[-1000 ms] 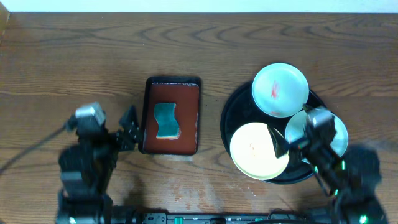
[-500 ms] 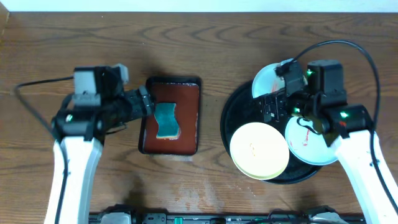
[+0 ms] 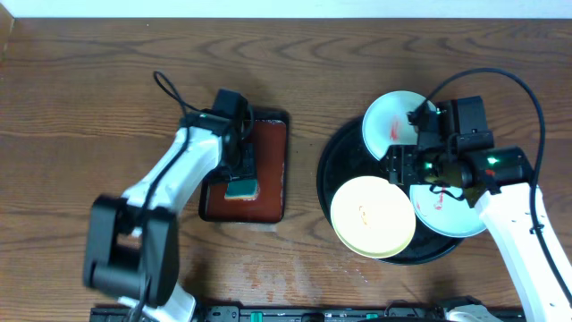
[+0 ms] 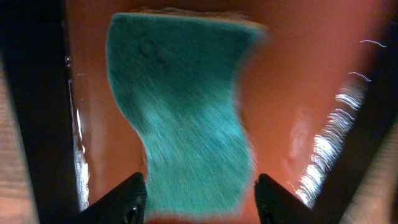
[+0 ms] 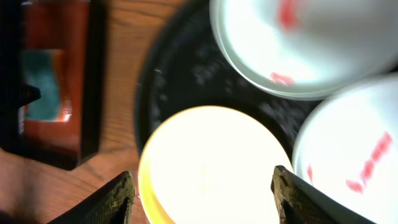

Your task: Clean dirty plates on tray and stack at the side

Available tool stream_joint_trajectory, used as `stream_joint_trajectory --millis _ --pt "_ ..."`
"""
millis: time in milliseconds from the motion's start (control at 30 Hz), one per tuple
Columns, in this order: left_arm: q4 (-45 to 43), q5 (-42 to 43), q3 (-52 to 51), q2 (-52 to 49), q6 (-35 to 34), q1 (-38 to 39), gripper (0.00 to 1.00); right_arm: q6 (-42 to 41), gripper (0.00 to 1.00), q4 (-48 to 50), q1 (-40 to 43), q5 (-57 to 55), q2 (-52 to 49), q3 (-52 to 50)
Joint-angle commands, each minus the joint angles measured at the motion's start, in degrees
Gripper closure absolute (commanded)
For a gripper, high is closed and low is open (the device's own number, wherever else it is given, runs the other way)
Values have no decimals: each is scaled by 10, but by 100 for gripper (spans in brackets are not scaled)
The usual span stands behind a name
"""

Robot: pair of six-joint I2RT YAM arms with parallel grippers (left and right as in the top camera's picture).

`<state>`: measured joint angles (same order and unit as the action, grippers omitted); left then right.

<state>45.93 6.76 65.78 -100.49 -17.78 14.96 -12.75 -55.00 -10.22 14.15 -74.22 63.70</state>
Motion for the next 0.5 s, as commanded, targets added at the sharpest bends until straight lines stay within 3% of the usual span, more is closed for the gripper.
stream_joint_trajectory --millis 0,167,200,467 --pt "-17 -57 1 -56 -73 -5 56 -43 32 -23 28 -38 5 9" --pt "-59 -8 1 -111 -67 -5 81 -43 34 -50 65 -38 4 -4" --pt "-62 -4 1 -115 -61 -5 92 -40 34 -49 71 -38 3 -11" --pt "-25 -3 15 -65 -6 -5 93 41 34 -2 113 39 -19 -87"
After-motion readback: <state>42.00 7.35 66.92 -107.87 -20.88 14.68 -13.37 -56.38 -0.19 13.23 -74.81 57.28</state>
